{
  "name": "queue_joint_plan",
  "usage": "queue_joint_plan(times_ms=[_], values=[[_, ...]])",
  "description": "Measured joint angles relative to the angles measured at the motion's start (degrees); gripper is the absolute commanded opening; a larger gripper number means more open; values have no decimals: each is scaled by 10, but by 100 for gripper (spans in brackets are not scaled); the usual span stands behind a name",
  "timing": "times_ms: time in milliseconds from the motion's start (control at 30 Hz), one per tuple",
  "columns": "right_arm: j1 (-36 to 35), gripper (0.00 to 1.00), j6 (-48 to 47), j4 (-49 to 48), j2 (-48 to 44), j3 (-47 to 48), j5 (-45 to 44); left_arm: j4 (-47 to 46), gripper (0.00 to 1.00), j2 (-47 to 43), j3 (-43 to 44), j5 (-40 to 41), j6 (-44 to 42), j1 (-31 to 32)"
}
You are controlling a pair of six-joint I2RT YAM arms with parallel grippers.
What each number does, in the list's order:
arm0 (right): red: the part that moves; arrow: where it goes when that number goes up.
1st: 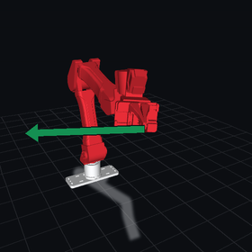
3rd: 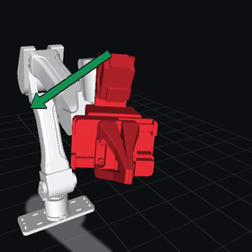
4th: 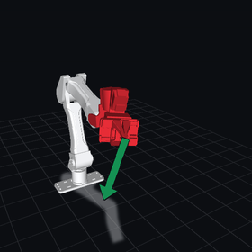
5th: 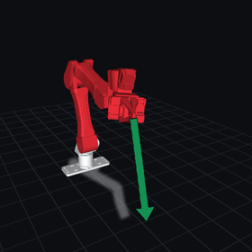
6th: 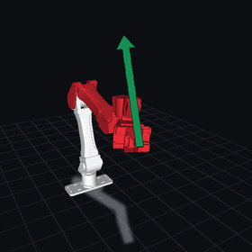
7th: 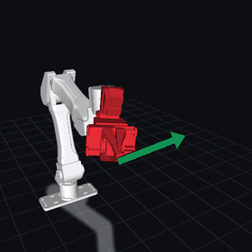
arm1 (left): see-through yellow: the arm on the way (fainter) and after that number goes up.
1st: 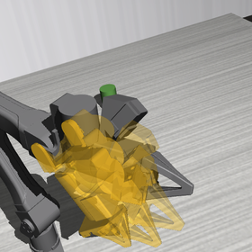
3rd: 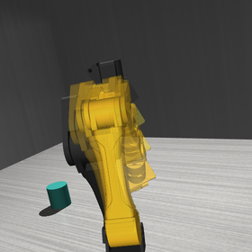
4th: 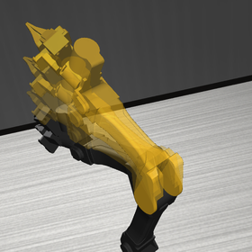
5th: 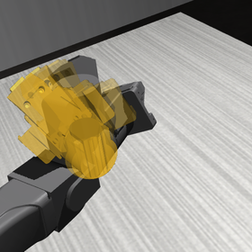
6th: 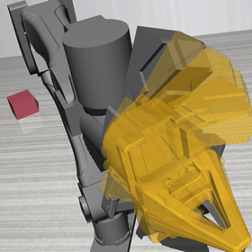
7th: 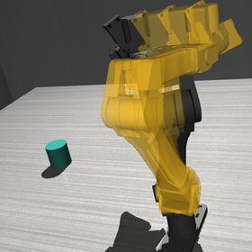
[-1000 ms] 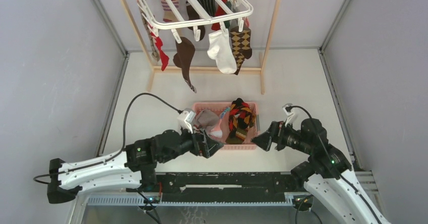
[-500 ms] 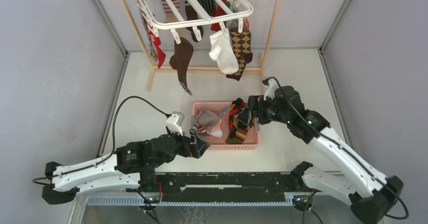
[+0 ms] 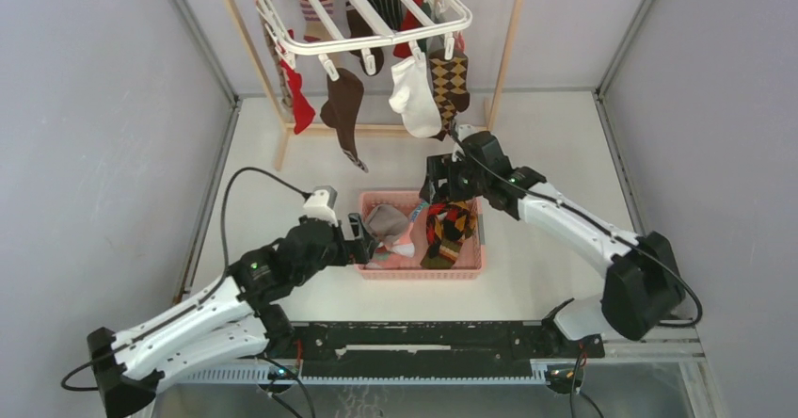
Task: Remove the socks clipped to the hanger
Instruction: Adjust the sock in the bin.
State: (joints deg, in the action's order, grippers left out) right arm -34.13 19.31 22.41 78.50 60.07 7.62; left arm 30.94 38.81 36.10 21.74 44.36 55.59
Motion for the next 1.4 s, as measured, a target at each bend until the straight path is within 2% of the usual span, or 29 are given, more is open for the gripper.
queue_joint_plan(times_ms=[167, 300, 533, 767, 967, 1167, 1400], values=[[3, 100, -10, -34, 76, 7, 2, -29, 100, 89, 1, -54, -49, -51], [-22, 100, -11, -43, 103, -13, -11, -42, 100, 129, 5, -81, -69, -67], [-80, 100, 12, -93, 108, -109, -12, -80, 100, 152, 14, -110, -77, -70], [-120, 100, 33, -137, 145, -116, -31, -90, 100, 163, 16, -117, -82, -70], [-146, 100, 33, -110, 143, -97, -79, -90, 100, 182, 45, -117, -88, -71], [-164, 100, 14, -41, 76, -42, -123, -91, 100, 208, 87, -117, -99, -73], [-170, 98, -2, -12, 63, 18, -135, -99, 100, 184, 96, -92, -99, -80]])
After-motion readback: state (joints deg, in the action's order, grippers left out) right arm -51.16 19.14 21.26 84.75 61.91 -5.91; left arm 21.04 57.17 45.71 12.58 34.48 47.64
